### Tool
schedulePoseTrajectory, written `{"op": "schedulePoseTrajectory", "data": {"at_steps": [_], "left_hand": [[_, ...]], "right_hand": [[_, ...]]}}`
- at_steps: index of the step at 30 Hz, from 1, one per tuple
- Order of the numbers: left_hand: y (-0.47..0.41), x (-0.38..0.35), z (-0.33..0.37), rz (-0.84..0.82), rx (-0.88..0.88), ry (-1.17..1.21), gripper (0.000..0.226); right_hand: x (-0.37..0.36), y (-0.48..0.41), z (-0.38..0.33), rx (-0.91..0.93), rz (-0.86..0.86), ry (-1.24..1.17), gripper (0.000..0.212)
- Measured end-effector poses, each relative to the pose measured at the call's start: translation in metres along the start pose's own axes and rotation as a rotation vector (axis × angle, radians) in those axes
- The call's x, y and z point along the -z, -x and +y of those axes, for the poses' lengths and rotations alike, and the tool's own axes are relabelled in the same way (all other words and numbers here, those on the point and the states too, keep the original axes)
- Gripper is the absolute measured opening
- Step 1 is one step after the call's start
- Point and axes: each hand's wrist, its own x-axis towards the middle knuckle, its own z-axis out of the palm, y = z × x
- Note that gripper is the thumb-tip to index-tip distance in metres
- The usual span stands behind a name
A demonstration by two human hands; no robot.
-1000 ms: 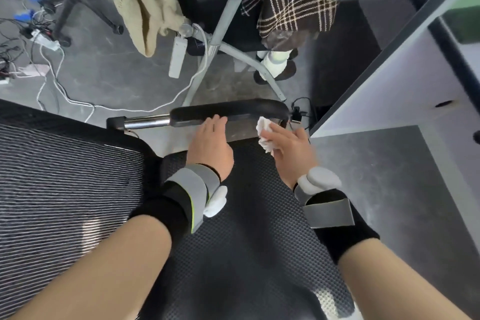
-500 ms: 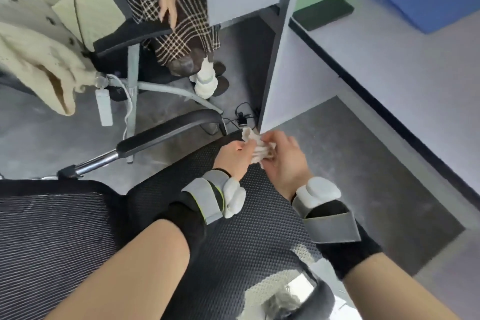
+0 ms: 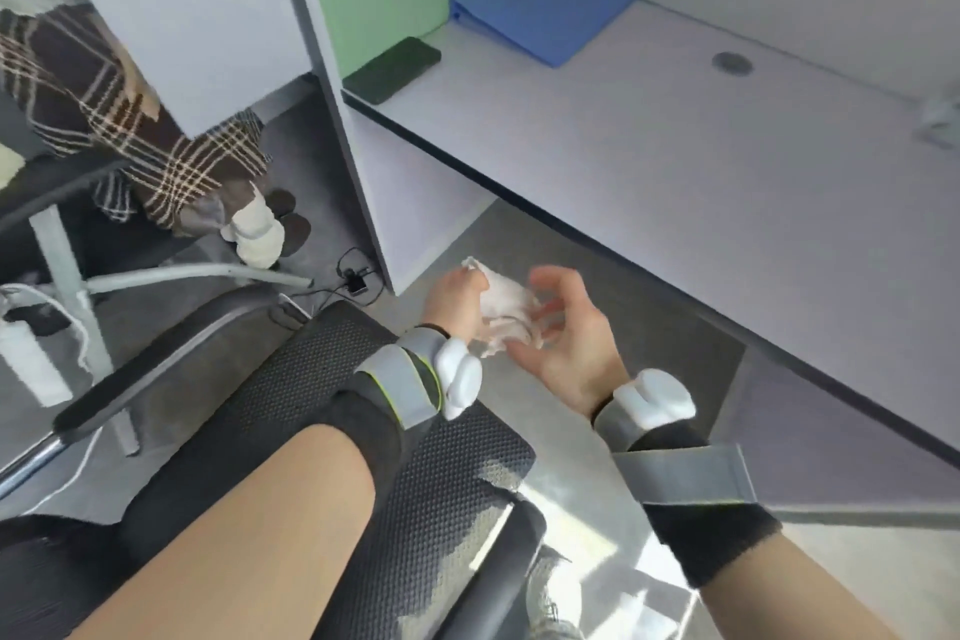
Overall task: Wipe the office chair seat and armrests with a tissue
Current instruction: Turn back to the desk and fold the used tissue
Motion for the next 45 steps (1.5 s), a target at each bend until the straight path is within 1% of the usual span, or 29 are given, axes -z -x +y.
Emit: {"op": "schedulePoseTrajectory", "data": {"at_steps": [1, 3, 5, 6, 7, 9, 11, 13, 14, 16, 17, 18, 20, 21, 22, 23, 24, 27, 28, 29, 31, 32, 33, 36, 37, 39, 41, 42, 45], "left_hand": [[-0.003, -0.008, 0.009, -0.002, 0.002, 0.035, 0.016], [-0.009, -0.019, 0.018, 0.017, 0.079, 0.184, 0.029], [-0.018, -0.032, 0.023, -0.004, 0.133, 0.281, 0.033], [-0.022, -0.043, 0.034, -0.040, 0.128, 0.299, 0.029], [-0.023, -0.053, 0.044, -0.073, 0.122, 0.305, 0.023], [-0.029, -0.068, 0.057, -0.117, 0.118, 0.328, 0.014], [-0.038, -0.086, 0.069, -0.136, 0.128, 0.349, 0.020], [-0.046, -0.103, 0.081, -0.191, 0.137, 0.358, 0.027], [-0.049, -0.111, 0.090, -0.217, 0.136, 0.333, 0.029], [-0.055, -0.123, 0.105, -0.238, 0.103, 0.241, 0.031], [-0.059, -0.130, 0.111, -0.243, 0.068, 0.191, 0.031], [-0.064, -0.137, 0.117, -0.246, 0.020, 0.114, 0.031], [-0.068, -0.144, 0.124, -0.244, -0.104, -0.057, 0.026], [-0.070, -0.148, 0.128, -0.249, -0.152, -0.126, 0.021], [-0.072, -0.152, 0.132, -0.254, -0.184, -0.173, 0.015], [-0.073, -0.152, 0.133, -0.250, -0.208, -0.194, 0.009], [-0.075, -0.154, 0.135, -0.257, -0.224, -0.207, 0.006], [-0.082, -0.168, 0.143, -0.330, -0.192, -0.204, 0.003], [-0.083, -0.172, 0.144, -0.354, -0.193, -0.222, 0.003], [-0.085, -0.176, 0.145, -0.370, -0.206, -0.252, 0.004], [-0.086, -0.185, 0.149, -0.377, -0.238, -0.318, 0.004], [-0.087, -0.189, 0.150, -0.371, -0.241, -0.335, 0.005], [-0.088, -0.193, 0.152, -0.361, -0.236, -0.335, 0.006], [-0.090, -0.202, 0.159, -0.325, -0.198, -0.343, 0.021], [-0.091, -0.204, 0.160, -0.316, -0.186, -0.356, 0.024], [-0.092, -0.207, 0.161, -0.329, -0.142, -0.356, 0.028], [-0.092, -0.209, 0.161, -0.379, -0.106, -0.389, 0.037], [-0.092, -0.210, 0.160, -0.395, -0.126, -0.458, 0.042], [-0.089, -0.212, 0.158, -0.394, -0.294, -0.694, 0.045]], "right_hand": [[0.013, 0.000, 0.004, -0.040, 0.044, -0.062, 0.063], [0.032, 0.000, 0.014, -0.138, 0.136, -0.203, 0.064], [0.047, -0.006, 0.026, -0.284, 0.159, -0.401, 0.054], [0.062, -0.011, 0.035, -0.354, 0.140, -0.498, 0.045], [0.073, -0.014, 0.039, -0.402, 0.086, -0.574, 0.043], [0.090, -0.020, 0.046, -0.443, -0.042, -0.637, 0.056], [0.107, -0.026, 0.054, -0.429, -0.090, -0.714, 0.060], [0.126, -0.034, 0.059, -0.410, -0.114, -0.779, 0.054], [0.135, -0.038, 0.063, -0.408, -0.108, -0.804, 0.056], [0.152, -0.045, 0.073, -0.432, -0.096, -0.829, 0.079], [0.161, -0.049, 0.078, -0.443, -0.082, -0.828, 0.086], [0.170, -0.052, 0.082, -0.453, -0.071, -0.842, 0.079], [0.184, -0.055, 0.085, -0.478, -0.076, -0.917, 0.042], [0.193, -0.056, 0.092, -0.495, -0.064, -0.947, 0.028], [0.201, -0.057, 0.094, -0.507, -0.043, -0.970, 0.023], [0.204, -0.057, 0.096, -0.508, -0.038, -0.985, 0.026], [0.209, -0.059, 0.098, -0.513, -0.031, -0.976, 0.036], [0.227, -0.060, 0.106, -0.546, -0.016, -0.885, 0.081], [0.233, -0.060, 0.108, -0.547, -0.003, -0.862, 0.090], [0.238, -0.059, 0.110, -0.541, 0.002, -0.878, 0.088], [0.248, -0.057, 0.120, -0.523, -0.018, -0.978, 0.060], [0.251, -0.055, 0.122, -0.514, -0.031, -1.015, 0.051], [0.253, -0.053, 0.126, -0.503, -0.042, -1.038, 0.049], [0.255, -0.048, 0.134, -0.473, -0.058, -1.086, 0.074], [0.255, -0.047, 0.136, -0.479, -0.048, -1.118, 0.076], [0.252, -0.047, 0.141, -0.524, 0.015, -1.171, 0.063], [0.249, -0.049, 0.141, -0.575, 0.084, -1.132, 0.043], [0.247, -0.051, 0.141, -0.603, 0.104, -1.074, 0.037], [0.240, -0.057, 0.140, -0.723, 0.167, -0.826, 0.032]]}}
